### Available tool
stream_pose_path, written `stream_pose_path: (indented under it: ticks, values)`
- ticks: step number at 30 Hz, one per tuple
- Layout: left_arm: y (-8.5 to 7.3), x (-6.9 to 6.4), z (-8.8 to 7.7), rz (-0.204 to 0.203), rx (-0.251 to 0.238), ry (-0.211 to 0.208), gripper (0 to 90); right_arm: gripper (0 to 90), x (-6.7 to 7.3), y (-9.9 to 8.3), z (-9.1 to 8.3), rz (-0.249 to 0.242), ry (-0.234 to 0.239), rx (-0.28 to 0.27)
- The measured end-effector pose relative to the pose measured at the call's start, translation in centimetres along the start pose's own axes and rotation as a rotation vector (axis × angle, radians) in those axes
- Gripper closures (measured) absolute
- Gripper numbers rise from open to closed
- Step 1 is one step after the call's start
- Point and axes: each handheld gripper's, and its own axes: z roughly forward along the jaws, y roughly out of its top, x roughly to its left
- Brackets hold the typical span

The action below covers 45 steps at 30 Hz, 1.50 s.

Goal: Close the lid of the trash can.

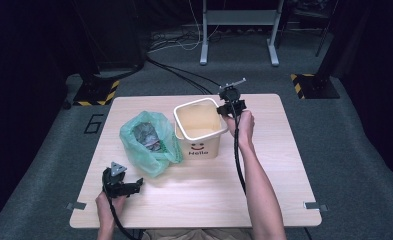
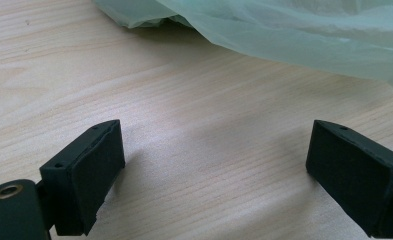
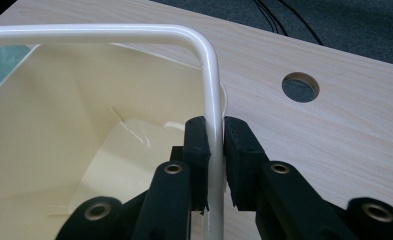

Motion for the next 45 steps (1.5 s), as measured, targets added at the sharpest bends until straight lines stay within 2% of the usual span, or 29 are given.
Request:
stream_pose_path:
  ticks: [8, 12, 18, 21, 26, 32, 35, 40, 45]
  values:
    - [0.0, 0.0, 0.0, -0.008, -0.003, 0.006, 8.8, 80.4, 0.3, 0.0, 0.5, 0.009, 0.002, 0.004]
    - [-0.1, 0.0, -0.3, -0.009, -0.004, 0.014, 14.3, 80.4, 0.5, 0.1, 0.4, 0.003, -0.003, 0.007]
    - [1.2, -1.0, -1.6, -0.015, -0.009, -0.039, 14.3, 80.4, 0.7, 0.1, 0.5, 0.015, -0.008, 0.008]
    - [2.9, -1.5, -3.0, -0.019, -0.027, -0.072, 14.3, 80.3, 0.7, 0.1, 0.6, 0.019, -0.013, 0.008]
    - [5.3, -2.2, -4.3, -0.01, -0.046, -0.105, 14.5, 80.1, 1.1, 0.1, 0.7, 0.026, -0.025, 0.012]
    - [9.1, -3.6, -5.7, 0.017, -0.087, -0.137, 14.8, 80.0, 1.3, 0.0, 0.8, 0.027, -0.043, 0.008]
    - [10.8, -4.3, -5.8, 0.033, -0.098, -0.156, 15.2, 79.7, 1.3, 0.0, 0.8, 0.04, -0.043, 0.004]
    - [13.3, -5.4, -5.1, 0.057, -0.087, -0.179, 15.7, 79.0, 1.3, -0.3, 0.7, 0.063, -0.049, -0.011]
    - [16.1, -5.8, -4.0, 0.035, -0.099, -0.225, 22.1, 78.8, 1.4, -0.6, 0.7, 0.08, -0.055, -0.024]
